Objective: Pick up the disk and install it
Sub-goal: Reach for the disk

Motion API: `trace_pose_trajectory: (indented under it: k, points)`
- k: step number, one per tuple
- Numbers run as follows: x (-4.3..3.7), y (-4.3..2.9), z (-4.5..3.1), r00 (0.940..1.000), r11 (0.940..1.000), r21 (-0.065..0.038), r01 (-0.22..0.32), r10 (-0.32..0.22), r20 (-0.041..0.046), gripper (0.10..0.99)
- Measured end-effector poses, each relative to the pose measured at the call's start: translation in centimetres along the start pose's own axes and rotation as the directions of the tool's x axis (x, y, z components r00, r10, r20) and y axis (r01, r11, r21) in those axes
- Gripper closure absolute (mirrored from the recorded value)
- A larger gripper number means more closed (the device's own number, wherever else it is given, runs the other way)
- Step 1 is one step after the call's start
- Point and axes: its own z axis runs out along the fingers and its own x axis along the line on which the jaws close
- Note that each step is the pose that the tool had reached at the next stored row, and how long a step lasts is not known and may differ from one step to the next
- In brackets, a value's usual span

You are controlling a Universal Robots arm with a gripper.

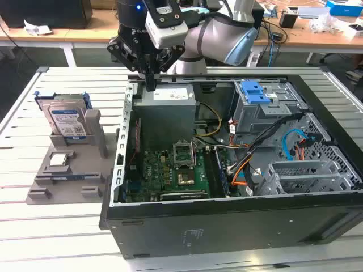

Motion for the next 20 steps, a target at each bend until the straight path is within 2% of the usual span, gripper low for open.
trace_pose_trajectory:
  k: [3,20]
  points:
    - [1.71,-0.13,-0.05,1.0,1.0,0.0,0.0,0.0,0.0,0.98]
    - [3.55,-0.27,-0.09,1.0,1.0,0.0,0.0,0.0,0.0,0.98]
